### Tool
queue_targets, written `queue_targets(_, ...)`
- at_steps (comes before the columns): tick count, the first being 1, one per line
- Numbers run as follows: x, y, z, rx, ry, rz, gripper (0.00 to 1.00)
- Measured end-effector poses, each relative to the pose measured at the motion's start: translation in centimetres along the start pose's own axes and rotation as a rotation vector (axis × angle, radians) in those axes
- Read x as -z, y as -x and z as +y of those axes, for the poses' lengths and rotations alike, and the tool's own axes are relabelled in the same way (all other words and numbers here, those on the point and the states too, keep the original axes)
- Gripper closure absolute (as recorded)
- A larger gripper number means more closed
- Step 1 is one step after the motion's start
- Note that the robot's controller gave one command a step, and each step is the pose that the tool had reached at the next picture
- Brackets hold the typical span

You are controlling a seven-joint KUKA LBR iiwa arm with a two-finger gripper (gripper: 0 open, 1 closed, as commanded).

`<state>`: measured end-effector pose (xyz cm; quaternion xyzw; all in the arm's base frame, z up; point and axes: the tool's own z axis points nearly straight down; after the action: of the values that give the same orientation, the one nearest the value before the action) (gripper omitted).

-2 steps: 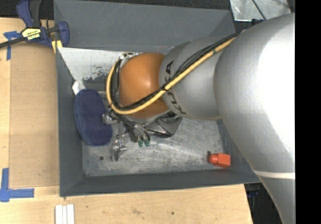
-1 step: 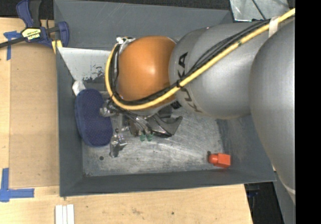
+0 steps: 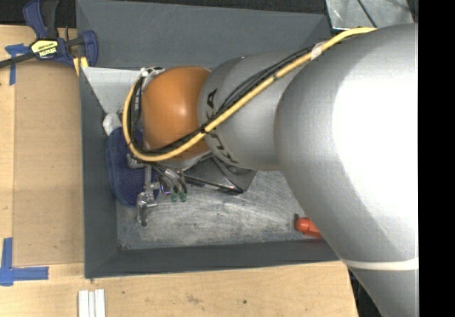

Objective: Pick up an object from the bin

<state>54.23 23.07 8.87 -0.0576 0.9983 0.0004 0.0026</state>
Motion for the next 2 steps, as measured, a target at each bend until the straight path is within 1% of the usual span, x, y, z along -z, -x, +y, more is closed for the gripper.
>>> queue_targets(1, 0.6, 0.4, -0.1, -0.002, 0.001, -0.013, 1.00)
queue_targets(2, 4.4, -0.5, -0.1, 0.007, 0.001, -0.002, 1.00)
